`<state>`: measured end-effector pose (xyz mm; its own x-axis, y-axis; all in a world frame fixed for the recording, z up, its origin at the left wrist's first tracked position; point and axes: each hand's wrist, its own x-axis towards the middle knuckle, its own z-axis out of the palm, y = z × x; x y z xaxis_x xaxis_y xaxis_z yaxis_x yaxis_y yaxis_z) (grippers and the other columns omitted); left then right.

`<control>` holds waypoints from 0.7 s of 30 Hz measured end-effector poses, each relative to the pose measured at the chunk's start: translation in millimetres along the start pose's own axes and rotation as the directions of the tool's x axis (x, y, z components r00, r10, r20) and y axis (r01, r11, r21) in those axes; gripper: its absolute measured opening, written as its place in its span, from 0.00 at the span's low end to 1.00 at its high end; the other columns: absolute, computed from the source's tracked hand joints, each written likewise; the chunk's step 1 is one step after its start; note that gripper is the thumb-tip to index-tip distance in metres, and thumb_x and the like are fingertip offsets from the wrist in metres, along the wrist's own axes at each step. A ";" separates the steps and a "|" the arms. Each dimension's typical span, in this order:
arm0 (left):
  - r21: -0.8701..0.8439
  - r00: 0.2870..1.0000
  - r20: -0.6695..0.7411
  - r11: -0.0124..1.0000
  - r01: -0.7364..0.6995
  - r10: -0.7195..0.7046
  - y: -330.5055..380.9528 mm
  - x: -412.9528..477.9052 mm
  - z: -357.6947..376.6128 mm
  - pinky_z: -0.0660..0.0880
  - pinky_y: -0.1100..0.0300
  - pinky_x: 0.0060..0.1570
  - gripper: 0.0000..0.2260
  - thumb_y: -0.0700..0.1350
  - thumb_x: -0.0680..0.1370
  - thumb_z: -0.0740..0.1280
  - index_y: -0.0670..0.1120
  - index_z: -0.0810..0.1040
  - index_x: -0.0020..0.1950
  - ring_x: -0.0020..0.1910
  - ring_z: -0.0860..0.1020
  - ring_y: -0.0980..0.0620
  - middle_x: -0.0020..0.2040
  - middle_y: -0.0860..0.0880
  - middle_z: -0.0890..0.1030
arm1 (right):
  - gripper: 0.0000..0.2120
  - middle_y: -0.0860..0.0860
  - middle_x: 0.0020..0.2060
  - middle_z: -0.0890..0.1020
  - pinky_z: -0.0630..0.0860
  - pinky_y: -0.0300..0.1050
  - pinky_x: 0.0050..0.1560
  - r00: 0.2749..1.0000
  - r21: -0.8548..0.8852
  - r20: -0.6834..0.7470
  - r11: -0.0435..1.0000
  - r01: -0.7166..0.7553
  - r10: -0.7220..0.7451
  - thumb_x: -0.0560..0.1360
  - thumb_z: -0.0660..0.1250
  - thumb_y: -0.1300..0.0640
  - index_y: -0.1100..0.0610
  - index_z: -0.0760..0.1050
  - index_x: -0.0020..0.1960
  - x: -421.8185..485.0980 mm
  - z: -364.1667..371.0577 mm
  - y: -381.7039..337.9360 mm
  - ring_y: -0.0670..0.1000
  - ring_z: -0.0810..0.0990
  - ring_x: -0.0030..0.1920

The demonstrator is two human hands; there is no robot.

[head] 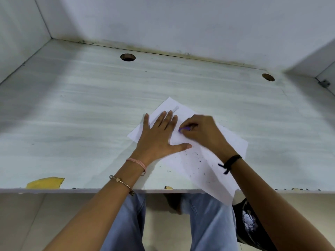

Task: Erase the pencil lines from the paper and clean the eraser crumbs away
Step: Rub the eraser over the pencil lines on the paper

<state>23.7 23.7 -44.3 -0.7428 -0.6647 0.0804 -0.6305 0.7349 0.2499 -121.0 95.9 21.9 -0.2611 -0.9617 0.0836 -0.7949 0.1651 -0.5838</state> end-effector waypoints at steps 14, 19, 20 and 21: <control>0.003 1.000 0.001 1.000 0.000 0.000 0.6 -0.5 -0.5 0.35 0.36 0.73 0.49 0.80 0.67 0.43 0.51 0.44 0.81 0.79 0.40 0.55 0.81 0.52 0.43 | 0.04 0.52 0.38 0.82 0.73 0.40 0.42 0.997 -0.049 0.041 0.997 0.068 -0.066 0.69 0.71 0.63 0.58 0.84 0.43 -4.5 4.9 -3.8 0.49 0.77 0.39; -0.012 1.000 0.010 1.000 0.008 -0.008 0.9 -0.8 -2.4 0.34 0.36 0.73 0.49 0.79 0.68 0.45 0.52 0.44 0.81 0.79 0.39 0.55 0.81 0.52 0.42 | 0.05 0.53 0.37 0.81 0.75 0.43 0.42 0.994 -0.021 -0.110 1.000 -0.013 0.011 0.69 0.71 0.64 0.58 0.84 0.42 6.3 0.0 5.1 0.51 0.78 0.38; -0.003 1.000 0.003 1.000 0.004 -0.004 0.7 0.0 -1.8 0.35 0.35 0.73 0.49 0.80 0.67 0.43 0.51 0.45 0.81 0.79 0.40 0.54 0.81 0.52 0.42 | 0.04 0.53 0.37 0.81 0.74 0.43 0.43 0.997 -0.030 -0.076 0.999 0.011 -0.013 0.69 0.71 0.64 0.58 0.84 0.42 3.4 3.0 1.5 0.51 0.78 0.38; 0.006 1.000 0.001 1.000 0.002 -0.002 0.5 0.3 -1.0 0.36 0.35 0.73 0.50 0.80 0.66 0.41 0.51 0.45 0.81 0.79 0.40 0.55 0.81 0.51 0.43 | 0.04 0.53 0.38 0.81 0.73 0.42 0.42 0.998 -0.039 -0.011 0.998 0.057 -0.057 0.69 0.71 0.63 0.58 0.84 0.43 -0.9 6.8 -2.2 0.50 0.78 0.39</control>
<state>23.4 23.8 -43.2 -0.7420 -0.6657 0.0792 -0.6330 0.7345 0.2445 -115.3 94.9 17.6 -0.2209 -0.9672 0.1257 -0.8291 0.1184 -0.5464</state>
